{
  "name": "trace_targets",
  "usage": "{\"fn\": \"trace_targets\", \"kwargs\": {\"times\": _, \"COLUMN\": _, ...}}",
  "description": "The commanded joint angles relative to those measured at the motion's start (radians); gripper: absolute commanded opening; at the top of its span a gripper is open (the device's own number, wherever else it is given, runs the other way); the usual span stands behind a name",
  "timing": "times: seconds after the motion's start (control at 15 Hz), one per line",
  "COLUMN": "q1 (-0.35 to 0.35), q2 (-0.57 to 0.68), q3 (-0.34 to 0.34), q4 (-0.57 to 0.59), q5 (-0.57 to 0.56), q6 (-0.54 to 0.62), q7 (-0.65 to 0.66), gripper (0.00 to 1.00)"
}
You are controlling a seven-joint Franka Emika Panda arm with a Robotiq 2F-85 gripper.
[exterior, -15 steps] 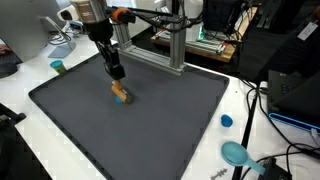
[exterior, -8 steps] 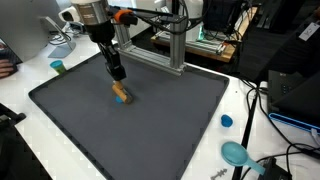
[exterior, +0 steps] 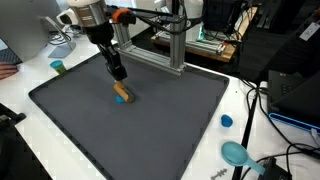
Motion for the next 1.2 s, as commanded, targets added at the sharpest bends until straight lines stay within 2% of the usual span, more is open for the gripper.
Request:
{"fn": "trace_targets", "kwargs": {"times": 0.0, "q1": -0.022, "q2": 0.057, "q3": 0.022, "q4": -0.011, "q5": 0.045, "q6": -0.076, "q7": -0.055, "gripper": 0.22}}
{"fn": "trace_targets", "kwargs": {"times": 1.13, "q1": -0.043, "q2": 0.040, "q3": 0.031, "q4": -0.015, "q5": 0.068, "q6": -0.136, "q7": -0.137, "gripper": 0.22}}
